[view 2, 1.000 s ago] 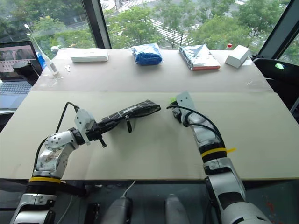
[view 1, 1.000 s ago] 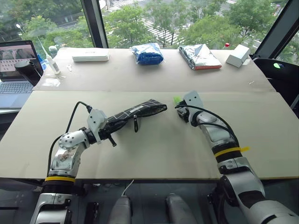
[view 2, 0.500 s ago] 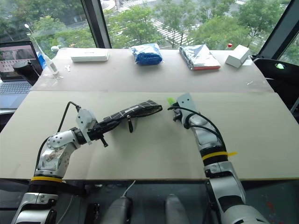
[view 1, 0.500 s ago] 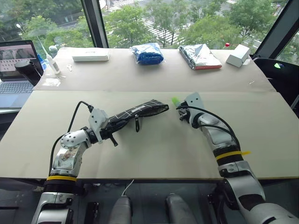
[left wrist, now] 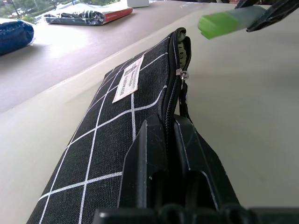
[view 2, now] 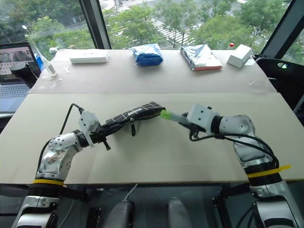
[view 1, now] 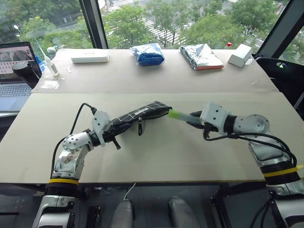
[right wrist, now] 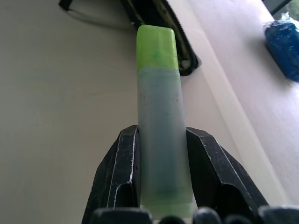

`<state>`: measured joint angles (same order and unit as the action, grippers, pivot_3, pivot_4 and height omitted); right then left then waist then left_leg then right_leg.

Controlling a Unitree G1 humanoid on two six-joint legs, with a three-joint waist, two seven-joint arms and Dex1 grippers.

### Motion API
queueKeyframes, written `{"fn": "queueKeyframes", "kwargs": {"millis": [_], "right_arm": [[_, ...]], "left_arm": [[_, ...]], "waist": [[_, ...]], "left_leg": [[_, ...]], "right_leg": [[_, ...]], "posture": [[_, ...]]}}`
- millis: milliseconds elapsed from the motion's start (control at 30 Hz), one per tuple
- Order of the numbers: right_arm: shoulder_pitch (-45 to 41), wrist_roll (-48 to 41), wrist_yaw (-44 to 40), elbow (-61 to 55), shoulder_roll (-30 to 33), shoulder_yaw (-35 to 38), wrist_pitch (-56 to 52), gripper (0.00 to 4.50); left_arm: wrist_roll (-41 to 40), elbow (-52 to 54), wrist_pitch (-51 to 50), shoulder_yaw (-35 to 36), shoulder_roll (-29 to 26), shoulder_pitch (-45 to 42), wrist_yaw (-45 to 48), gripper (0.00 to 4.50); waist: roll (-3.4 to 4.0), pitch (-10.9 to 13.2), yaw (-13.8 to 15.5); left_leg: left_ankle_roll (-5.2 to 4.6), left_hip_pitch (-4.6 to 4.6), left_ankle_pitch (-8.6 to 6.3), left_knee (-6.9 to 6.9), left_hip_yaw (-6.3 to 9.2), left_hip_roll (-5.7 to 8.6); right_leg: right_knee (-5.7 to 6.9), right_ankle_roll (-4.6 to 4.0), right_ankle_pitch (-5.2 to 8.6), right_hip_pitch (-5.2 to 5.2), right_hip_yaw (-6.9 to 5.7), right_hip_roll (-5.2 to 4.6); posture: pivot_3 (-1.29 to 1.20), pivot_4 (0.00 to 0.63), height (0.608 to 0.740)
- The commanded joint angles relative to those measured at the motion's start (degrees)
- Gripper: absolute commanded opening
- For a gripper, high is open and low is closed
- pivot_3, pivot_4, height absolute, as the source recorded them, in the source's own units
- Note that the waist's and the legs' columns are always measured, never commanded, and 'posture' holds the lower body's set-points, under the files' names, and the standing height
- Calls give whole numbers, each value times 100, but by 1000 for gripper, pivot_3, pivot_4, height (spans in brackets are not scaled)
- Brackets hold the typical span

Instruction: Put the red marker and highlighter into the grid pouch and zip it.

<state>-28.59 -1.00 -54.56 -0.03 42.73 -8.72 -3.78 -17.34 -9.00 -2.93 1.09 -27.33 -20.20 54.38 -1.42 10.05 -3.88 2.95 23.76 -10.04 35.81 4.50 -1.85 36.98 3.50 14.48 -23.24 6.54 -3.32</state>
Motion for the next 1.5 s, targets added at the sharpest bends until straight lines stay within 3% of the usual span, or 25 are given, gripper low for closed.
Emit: {"fn": "queueKeyframes", "kwargs": {"millis": [33,400,767,1200,1267,1467,1500], "right_arm": [[-224,165,170,-150,-117,-13,112,1047],[-648,683,281,464,-338,-317,565,1047],[-1532,1603,356,1401,-929,-1223,1583,1047],[-2114,2744,1284,2361,-1882,-1951,2571,1047],[-2182,2721,1410,2531,-1976,-1887,2588,2051],[-2334,2370,1516,2765,-1863,-1427,2507,3931],[-2347,2285,1506,2771,-1833,-1344,2477,3931]], "left_arm": [[-52,128,-6,2,-6,-113,20,0],[-37,48,26,-37,30,-204,39,0],[-24,-42,59,-64,24,-271,104,0],[-23,-42,57,-47,27,-298,111,0],[-29,-19,55,-36,23,-279,100,0],[-40,27,51,-19,3,-236,80,0],[-41,36,50,-21,2,-227,77,0]], "waist": [[0,0,1],[-1,1,61],[0,1,39],[0,1,41],[0,1,36],[0,1,29],[0,1,30]], "left_leg": [[0,0,0,0,0,-1],[0,1,0,2,0,2],[0,0,0,-1,1,1],[0,0,0,-1,2,1],[0,-1,0,-1,2,0],[0,-1,0,-1,3,1],[0,-1,0,-1,3,0]], "right_leg": [[0,-1,0,0,-1,1],[-1,-4,-2,0,-1,-2],[0,-6,-4,-1,-2,-1],[3,-9,-6,-2,-4,-1],[3,-10,-6,-2,-4,-1],[4,-10,-6,-2,-4,-1],[5,-11,-6,-2,-4,-1]], "posture": [[0,150,740],[0,150,740],[0,150,740],[0,150,740],[0,150,740],[0,150,740],[0,150,740]]}}
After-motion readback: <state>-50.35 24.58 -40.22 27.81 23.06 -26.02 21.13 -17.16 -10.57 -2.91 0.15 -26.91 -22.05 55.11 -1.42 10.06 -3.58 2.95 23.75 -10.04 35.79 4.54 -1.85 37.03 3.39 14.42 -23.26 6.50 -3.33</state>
